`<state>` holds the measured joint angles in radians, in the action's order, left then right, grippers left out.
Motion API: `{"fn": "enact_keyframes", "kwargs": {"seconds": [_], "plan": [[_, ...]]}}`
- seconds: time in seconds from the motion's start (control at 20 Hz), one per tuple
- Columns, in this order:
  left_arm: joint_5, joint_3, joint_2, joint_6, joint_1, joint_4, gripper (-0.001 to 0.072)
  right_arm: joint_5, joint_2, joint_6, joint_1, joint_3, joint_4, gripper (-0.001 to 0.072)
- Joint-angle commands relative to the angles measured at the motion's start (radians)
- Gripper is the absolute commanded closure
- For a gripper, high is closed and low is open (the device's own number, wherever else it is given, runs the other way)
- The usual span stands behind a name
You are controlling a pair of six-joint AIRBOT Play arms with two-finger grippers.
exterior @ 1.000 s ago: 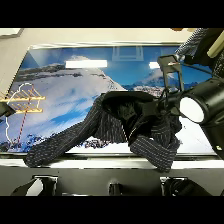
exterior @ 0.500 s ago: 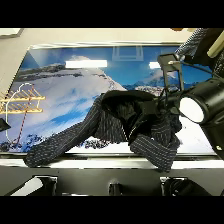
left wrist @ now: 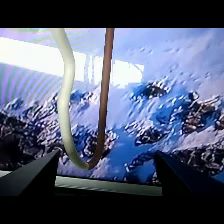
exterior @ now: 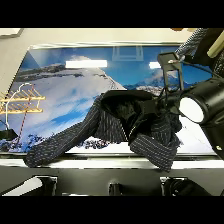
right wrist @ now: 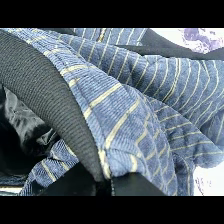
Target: Fold the clothes and pants, and hang the long-sleeved shirts on hangers.
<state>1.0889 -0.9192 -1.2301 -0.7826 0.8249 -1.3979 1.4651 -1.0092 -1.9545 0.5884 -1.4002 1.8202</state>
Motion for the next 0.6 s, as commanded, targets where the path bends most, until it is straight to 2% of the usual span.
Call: {"fn": "enact_keyframes", "kwargs": {"seconds": [0.0,0.3,0.35,0.4,0.45,0.55], "plan": [[-0.132,0.056,-0.003,0.051,0.002,-0.001,0.0016,0.0,-0.001,-0.001,0.0,0.0,-0.001,0.0695],[-0.272,0.117,-0.011,0.05,0.002,0.0,0.0018,-0.002,-0.001,-0.001,0.0,0.0,-0.001,0.0695],[-0.272,0.117,-0.021,0.05,0.002,0.0,0.0059,-0.002,-0.001,-0.001,0.0,0.0,-0.001,0.0695],[-0.271,0.117,-0.032,0.05,0.002,0.0,0.0156,-0.002,-0.001,-0.001,0.0,0.0,-0.001,0.0695],[-0.271,0.117,-0.041,0.05,-0.001,0.0,0.0198,-0.002,-0.001,-0.001,0.0,0.0,-0.001,0.0695],[-0.271,0.117,-0.063,0.05,-0.011,0.0,0.0198,-0.002,-0.001,-0.001,0.0,0.0,-0.001,0.0695]]}}
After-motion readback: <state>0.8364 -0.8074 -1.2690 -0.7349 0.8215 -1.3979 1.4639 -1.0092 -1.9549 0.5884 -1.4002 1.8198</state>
